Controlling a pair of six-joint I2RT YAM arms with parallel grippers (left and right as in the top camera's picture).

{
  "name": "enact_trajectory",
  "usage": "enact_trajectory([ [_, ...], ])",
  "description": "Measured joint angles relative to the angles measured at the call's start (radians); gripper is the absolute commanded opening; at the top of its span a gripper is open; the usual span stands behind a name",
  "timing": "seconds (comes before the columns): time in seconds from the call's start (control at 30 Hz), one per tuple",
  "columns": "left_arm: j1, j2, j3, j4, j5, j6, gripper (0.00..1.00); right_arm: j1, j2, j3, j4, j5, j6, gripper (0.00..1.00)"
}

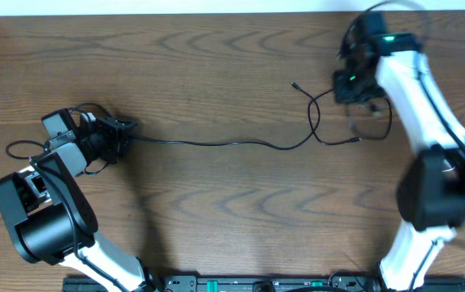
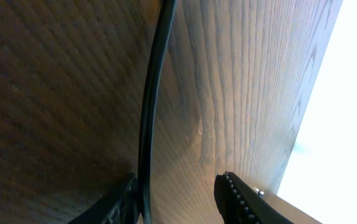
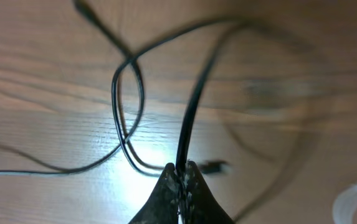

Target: Untangle cables

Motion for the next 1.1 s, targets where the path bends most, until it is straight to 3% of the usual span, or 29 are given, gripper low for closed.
enact_trajectory([
  [0.27, 0.000, 0.000, 0.000, 0.000, -0.001, 0.000, 0.43, -0.095, -0.371, 0.008, 0.016, 0.176, 0.059, 0.01],
  [0.47, 0.000, 0.000, 0.000, 0.000, -0.001, 0.000, 0.43, -0.255, -0.513, 0.010, 0.022, 0.295, 0.202, 0.01],
  [0.7, 0.000, 0.000, 0.000, 0.000, -0.001, 0.000, 0.43, -0.399, -0.547, 0.009, 0.019, 0.347, 0.333, 0.01],
  [1.1, 0.000, 0.000, 0.000, 0.000, -0.001, 0.000, 0.43, -0.410, -0.454, -0.074, 0.016, 0.348, 0.381, 0.01],
])
